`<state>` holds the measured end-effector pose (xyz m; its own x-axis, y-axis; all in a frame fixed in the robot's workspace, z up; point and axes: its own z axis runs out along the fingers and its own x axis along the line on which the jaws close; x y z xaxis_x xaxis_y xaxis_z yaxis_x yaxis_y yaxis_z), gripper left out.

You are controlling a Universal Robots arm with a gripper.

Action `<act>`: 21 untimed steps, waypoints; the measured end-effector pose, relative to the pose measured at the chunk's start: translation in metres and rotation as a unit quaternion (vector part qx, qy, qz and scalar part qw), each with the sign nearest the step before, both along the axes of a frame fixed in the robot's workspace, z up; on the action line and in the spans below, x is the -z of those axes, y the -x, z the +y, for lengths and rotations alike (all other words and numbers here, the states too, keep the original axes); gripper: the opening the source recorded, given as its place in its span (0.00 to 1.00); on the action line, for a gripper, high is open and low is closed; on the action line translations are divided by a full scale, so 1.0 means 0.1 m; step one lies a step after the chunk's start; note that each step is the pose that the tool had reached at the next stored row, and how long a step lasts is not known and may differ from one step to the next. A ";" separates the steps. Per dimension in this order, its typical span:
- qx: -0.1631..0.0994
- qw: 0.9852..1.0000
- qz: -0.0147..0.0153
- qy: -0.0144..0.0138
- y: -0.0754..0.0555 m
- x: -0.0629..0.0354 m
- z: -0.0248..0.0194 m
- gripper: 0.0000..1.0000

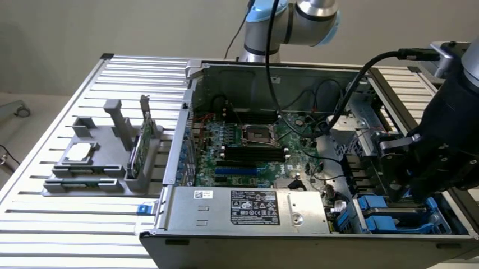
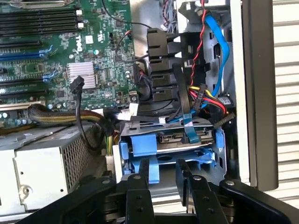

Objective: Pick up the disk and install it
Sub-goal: 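Insert the first disk wire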

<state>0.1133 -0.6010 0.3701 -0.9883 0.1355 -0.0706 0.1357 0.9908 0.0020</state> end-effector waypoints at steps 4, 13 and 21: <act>0.032 0.999 0.000 -0.001 0.00 0.001 0.000 0.37; 0.099 0.995 0.000 -0.004 0.00 0.002 0.000 0.37; 0.142 0.990 0.000 -0.009 0.00 0.002 0.000 0.37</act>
<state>0.1134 -0.6010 0.3699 -0.9102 0.4090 -0.0652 0.4087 0.9125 0.0182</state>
